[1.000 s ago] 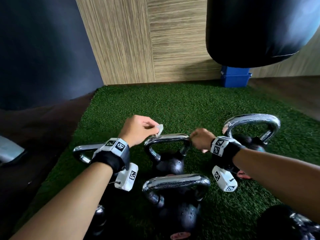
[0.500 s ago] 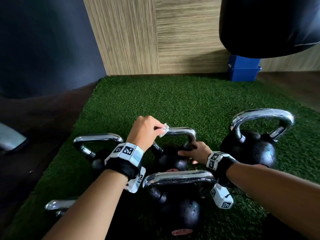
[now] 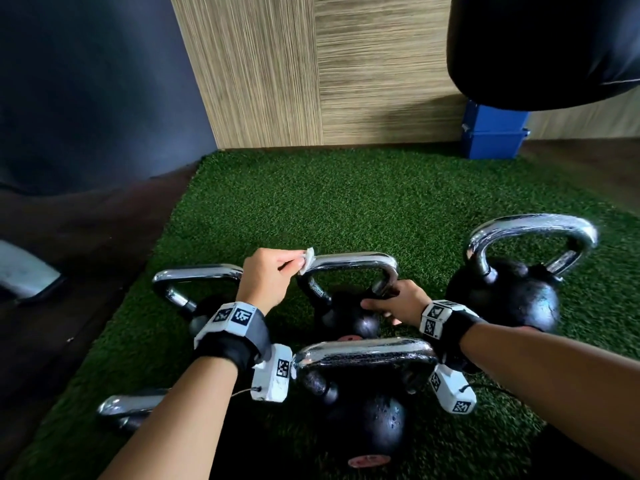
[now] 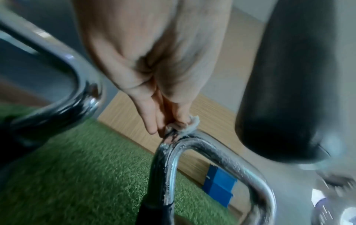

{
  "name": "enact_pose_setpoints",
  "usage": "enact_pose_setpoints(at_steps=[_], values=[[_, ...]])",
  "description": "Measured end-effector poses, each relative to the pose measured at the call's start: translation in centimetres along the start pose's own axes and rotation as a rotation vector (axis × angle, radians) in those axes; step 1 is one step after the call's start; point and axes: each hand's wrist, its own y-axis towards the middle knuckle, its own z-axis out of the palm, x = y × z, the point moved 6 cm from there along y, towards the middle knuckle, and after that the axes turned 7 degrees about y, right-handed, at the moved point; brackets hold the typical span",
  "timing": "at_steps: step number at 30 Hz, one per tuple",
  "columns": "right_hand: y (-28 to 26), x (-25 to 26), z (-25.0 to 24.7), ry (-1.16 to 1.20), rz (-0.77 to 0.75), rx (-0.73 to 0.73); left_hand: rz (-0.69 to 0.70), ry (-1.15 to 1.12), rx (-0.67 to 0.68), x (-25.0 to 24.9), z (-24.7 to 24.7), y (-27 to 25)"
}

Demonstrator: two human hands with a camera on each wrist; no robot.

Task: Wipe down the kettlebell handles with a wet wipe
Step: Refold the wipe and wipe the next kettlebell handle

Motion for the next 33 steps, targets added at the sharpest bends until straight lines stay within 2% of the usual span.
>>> enact_pose_setpoints(at_steps=[4,11,14,19,23,30,33], values=[[0.0,0.1,0.0,0.003,0.006,-0.010,-0.205,-0.163,0.076,3.5,1.4,0.3],[0.1,0.0,-0.1,0.010,-0.001,-0.007,-0.364,-0.472,0.114,6.2,3.9,-1.0],[0.2,0.0,-0.2,0.008,0.002,0.002,-0.362,-0.541,0.134,6.5,4.8,-1.8],[0.6,-0.4,-0.3,0.012,0.003,0.021,-0.419,-0.695,0.037,6.7,6.0,-3.3],[0.7,-0.3,-0.3,0.021,0.033,0.041,-0.514,-0.746,0.082,6.3,7.7,-4.1],[0.2,0.9,-0.7,-0.019,-0.013,0.108,-0.553,-0.755,0.126,7.1,8.2,-4.4],[-0.3,1.5,-0.7,-0.060,-0.029,0.118,-0.548,-0.716,0.080,7.2,8.1,-4.7]])
